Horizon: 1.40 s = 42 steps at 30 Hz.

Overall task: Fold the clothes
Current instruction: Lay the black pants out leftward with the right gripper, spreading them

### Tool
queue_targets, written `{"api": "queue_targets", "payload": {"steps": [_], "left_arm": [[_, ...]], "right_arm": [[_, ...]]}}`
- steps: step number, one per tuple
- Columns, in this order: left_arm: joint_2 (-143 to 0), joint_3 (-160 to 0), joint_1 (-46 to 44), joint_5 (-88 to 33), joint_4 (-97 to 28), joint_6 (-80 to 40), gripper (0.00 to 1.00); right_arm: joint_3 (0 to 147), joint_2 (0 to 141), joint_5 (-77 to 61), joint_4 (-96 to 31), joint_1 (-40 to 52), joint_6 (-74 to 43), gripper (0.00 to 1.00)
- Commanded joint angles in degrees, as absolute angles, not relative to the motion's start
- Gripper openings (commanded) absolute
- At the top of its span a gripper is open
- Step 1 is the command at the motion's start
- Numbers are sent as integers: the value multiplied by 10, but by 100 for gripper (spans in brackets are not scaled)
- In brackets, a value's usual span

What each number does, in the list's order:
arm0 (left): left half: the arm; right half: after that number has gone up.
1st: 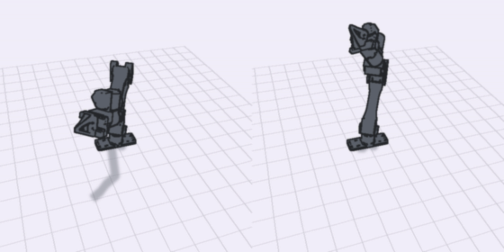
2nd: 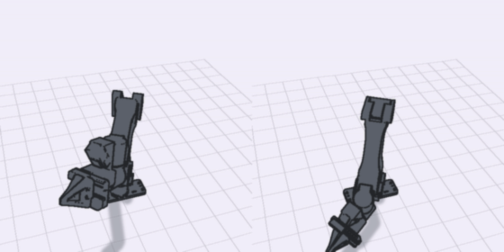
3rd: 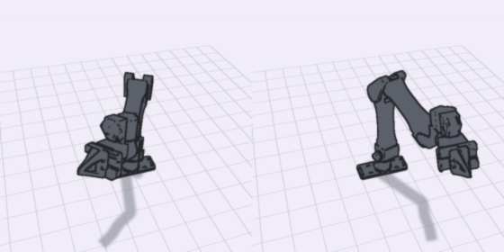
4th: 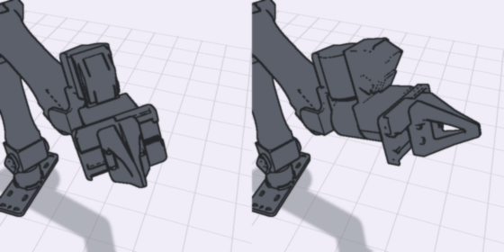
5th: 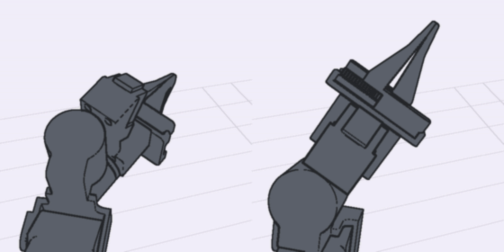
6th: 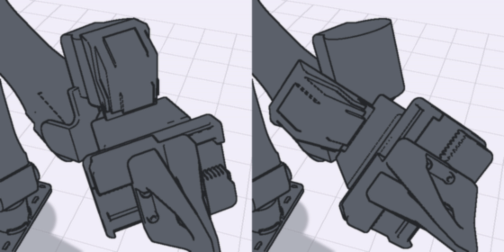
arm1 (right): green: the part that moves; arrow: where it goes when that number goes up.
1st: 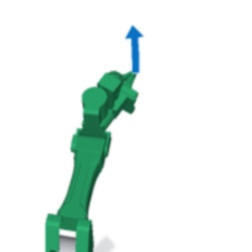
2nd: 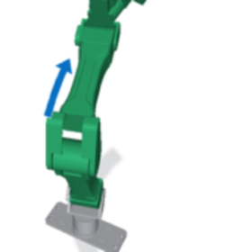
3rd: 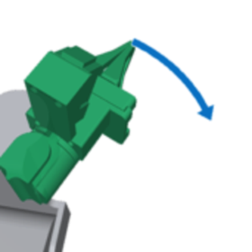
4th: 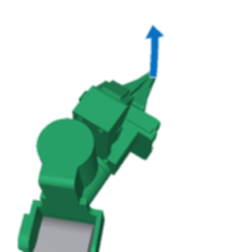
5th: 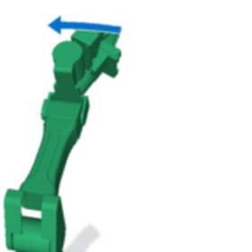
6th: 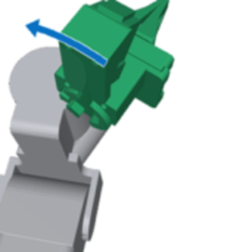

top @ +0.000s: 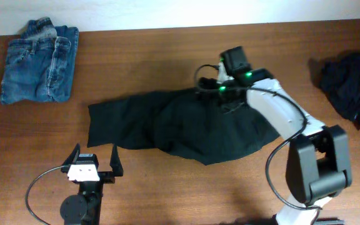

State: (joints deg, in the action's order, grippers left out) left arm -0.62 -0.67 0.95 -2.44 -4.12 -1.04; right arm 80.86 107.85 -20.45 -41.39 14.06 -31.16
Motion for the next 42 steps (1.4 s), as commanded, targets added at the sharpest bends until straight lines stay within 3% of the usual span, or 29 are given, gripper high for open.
{"api": "queue_targets", "payload": {"steps": [1,5,8,15,19,23,26,31,42], "left_arm": [[-3,-5,13,-19,-46,-4,99],[-3,-5,13,-19,-46,-4,99],[-3,-5,13,-19,-46,-4,99],[-3,-5,13,-19,-46,-4,99],[-3,-5,13,-19,-46,-4,99],[-3,-5,13,-19,-46,-4,99],[-3,-5,13,-19,-46,-4,99],[-3,-5,13,-19,-46,-4,99],[-3,-5,13,-19,-46,-4,100]], "right_arm": [[810,1073,-199,-431,131,-252,99],[800,1074,-198,-433,143,-242,97],[799,1083,-194,-433,154,-243,79],[799,1139,-209,-420,158,-242,77],[799,1142,-217,-407,168,-242,57],[799,1142,-218,-396,187,-242,48],[799,1142,-218,-393,195,-243,35],[799,1142,-218,-392,196,-243,5],[838,1118,-388,-329,203,-244,4]]}}
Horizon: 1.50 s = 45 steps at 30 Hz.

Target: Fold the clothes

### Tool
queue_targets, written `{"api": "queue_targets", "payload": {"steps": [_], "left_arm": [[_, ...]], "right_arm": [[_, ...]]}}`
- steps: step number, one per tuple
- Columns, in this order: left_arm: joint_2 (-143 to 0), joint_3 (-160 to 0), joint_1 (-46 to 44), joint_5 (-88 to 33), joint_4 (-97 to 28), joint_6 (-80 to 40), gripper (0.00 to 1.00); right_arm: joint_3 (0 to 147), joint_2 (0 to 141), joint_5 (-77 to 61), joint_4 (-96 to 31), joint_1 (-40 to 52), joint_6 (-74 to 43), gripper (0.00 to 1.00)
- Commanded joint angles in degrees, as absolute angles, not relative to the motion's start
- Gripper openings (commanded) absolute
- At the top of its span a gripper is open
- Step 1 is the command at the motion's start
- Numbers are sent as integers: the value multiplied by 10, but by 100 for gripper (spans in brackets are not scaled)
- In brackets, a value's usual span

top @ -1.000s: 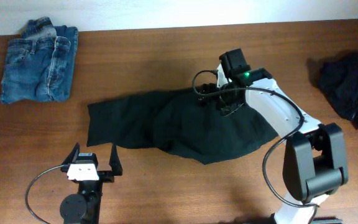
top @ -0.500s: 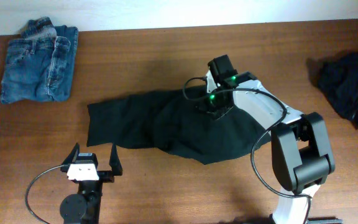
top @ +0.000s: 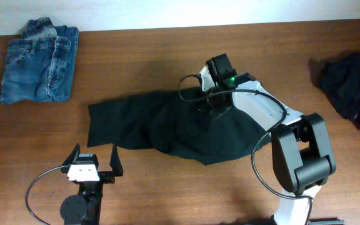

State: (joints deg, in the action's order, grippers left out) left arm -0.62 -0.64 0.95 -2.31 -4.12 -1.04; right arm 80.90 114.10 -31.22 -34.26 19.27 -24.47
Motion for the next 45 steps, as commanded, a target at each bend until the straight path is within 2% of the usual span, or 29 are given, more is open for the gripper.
{"api": "queue_targets", "payload": {"steps": [1,7,15,21,24,36,38,39,40,42,45], "left_arm": [[-3,-5,13,-19,-46,-4,99],[-3,-5,13,-19,-46,-4,99],[-3,-5,13,-19,-46,-4,99],[-3,-5,13,-19,-46,-4,99],[-3,-5,13,-19,-46,-4,99],[-3,-5,13,-19,-46,-4,99],[-3,-5,13,-19,-46,-4,99],[-3,-5,13,-19,-46,-4,100],[-3,-5,13,-19,-46,-4,99],[-3,-5,13,-19,-46,-4,99],[-3,-5,13,-19,-46,-4,99]], "right_arm": [[851,1114,-403,-315,212,-254,4],[886,1114,-397,-230,291,-325,4],[886,1115,-276,-175,409,-370,4],[886,1116,-276,-106,446,-400,4],[886,1117,-276,-95,458,-400,13],[886,1117,-276,-72,492,-402,13],[886,1117,-276,-67,496,-402,18],[886,1117,-276,-62,498,-402,42],[886,1117,-276,-61,498,-402,53],[886,1117,-276,-57,498,-401,58],[889,1116,-276,-57,483,-364,58]]}}
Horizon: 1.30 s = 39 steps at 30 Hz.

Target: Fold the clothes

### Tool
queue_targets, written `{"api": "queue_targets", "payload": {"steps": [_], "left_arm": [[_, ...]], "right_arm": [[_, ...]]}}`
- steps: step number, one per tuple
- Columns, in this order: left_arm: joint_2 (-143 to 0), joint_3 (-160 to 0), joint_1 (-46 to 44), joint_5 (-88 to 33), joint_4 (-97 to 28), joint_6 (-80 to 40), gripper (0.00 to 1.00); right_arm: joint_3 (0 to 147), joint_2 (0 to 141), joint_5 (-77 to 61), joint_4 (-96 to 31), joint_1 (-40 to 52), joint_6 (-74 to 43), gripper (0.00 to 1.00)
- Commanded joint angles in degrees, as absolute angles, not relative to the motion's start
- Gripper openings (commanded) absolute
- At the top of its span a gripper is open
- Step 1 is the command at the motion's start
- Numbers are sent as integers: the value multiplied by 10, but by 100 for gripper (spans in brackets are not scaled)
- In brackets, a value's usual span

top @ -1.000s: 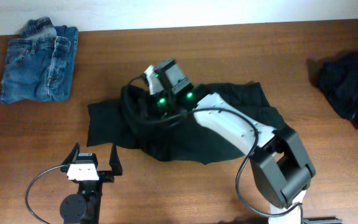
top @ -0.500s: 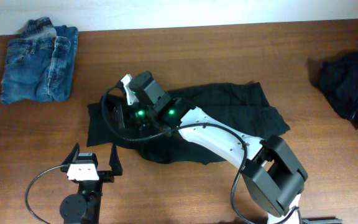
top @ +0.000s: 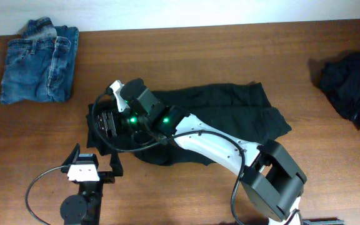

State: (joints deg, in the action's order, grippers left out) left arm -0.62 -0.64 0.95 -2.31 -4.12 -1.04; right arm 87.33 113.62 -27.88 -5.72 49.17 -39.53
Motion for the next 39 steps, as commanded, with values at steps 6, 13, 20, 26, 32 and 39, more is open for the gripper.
{"api": "queue_targets", "payload": {"steps": [6,13,20,26,32,39], "left_arm": [[-3,-5,13,-19,-46,-4,99],[-3,-5,13,-19,-46,-4,99],[-3,-5,13,-19,-46,-4,99],[-3,-5,13,14,-46,15,99],[-3,-5,13,50,-43,38,99],[-4,-11,13,-165,85,31,99]], "right_arm": [[921,1108,-243,-207,391,-333,58],[927,1108,-143,-393,246,-317,94],[912,1110,-87,-474,98,-317,99],[848,1111,-87,-452,43,-320,99],[760,1112,-88,-356,41,-342,99],[722,1112,-88,-296,41,-342,99]]}}
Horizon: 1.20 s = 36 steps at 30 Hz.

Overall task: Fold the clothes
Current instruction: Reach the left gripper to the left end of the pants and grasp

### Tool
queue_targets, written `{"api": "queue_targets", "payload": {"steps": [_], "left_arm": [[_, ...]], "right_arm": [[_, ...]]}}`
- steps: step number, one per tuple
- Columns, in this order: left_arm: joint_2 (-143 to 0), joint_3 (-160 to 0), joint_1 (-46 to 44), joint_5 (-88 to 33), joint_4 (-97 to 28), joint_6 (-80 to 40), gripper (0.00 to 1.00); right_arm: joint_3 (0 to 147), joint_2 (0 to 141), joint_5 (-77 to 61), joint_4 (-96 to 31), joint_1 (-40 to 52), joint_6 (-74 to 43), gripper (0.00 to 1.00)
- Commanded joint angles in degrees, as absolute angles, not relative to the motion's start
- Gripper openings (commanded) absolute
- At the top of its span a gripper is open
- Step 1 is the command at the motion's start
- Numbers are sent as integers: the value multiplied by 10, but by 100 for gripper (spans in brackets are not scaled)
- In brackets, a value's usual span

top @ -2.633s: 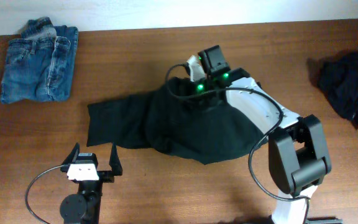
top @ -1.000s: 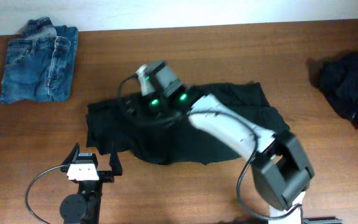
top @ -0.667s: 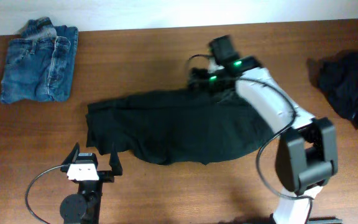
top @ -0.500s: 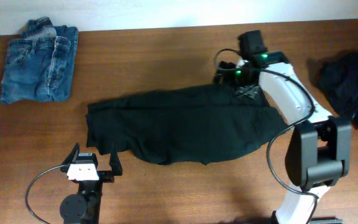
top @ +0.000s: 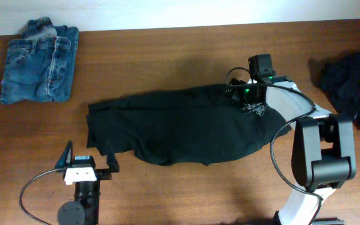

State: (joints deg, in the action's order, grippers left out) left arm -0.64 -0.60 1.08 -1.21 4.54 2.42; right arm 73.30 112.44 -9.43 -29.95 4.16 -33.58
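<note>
A black garment (top: 180, 128) lies spread lengthwise across the middle of the table, its left end squared off and its lower edge rounded. My right gripper (top: 247, 101) sits over the garment's upper right part; its dark fingers merge with the cloth, so its state does not show. My left gripper (top: 87, 164) stands open near the front edge, just below the garment's lower left corner, with nothing between its fingers.
Folded blue jeans (top: 39, 61) lie at the back left corner. A crumpled dark garment (top: 352, 87) sits at the right edge. The right arm's base (top: 314, 181) stands at the front right, beside the black garment.
My right gripper was down at the garment's left end; it is now back at the upper right part. The garment's outline is smoother and fuller on the left. My left gripper has shifted slightly left.
My right gripper was first at the garment's upper right edge, then a little further left on the cloth. Later it reached across to the left end, with the right half lying flat and wide. Now it is back at the upper right, and the garment lies long and flat.
</note>
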Motion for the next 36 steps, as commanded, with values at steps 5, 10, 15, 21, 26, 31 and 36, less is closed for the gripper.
{"api": "queue_targets", "payload": {"steps": [5,10,15,21,26,31,36], "left_arm": [[-24,-25,13,-236,1,26,99],[-109,-95,13,-236,-61,33,99],[-274,-239,13,-213,-126,93,99],[-544,-497,13,-151,-343,145,99],[-690,-523,48,-208,-359,104,99],[-786,-523,89,-258,-372,103,99],[-840,-523,123,-257,-384,104,99]], "right_arm": [[722,1112,-92,-295,41,-350,99],[722,1112,-112,-295,42,-350,99],[722,1112,-115,-296,42,-350,99],[722,1112,-116,-297,42,-350,99],[722,1112,-116,-297,42,-350,99],[722,1112,-116,-295,41,-350,99],[722,1112,-116,-286,41,-350,99]]}}
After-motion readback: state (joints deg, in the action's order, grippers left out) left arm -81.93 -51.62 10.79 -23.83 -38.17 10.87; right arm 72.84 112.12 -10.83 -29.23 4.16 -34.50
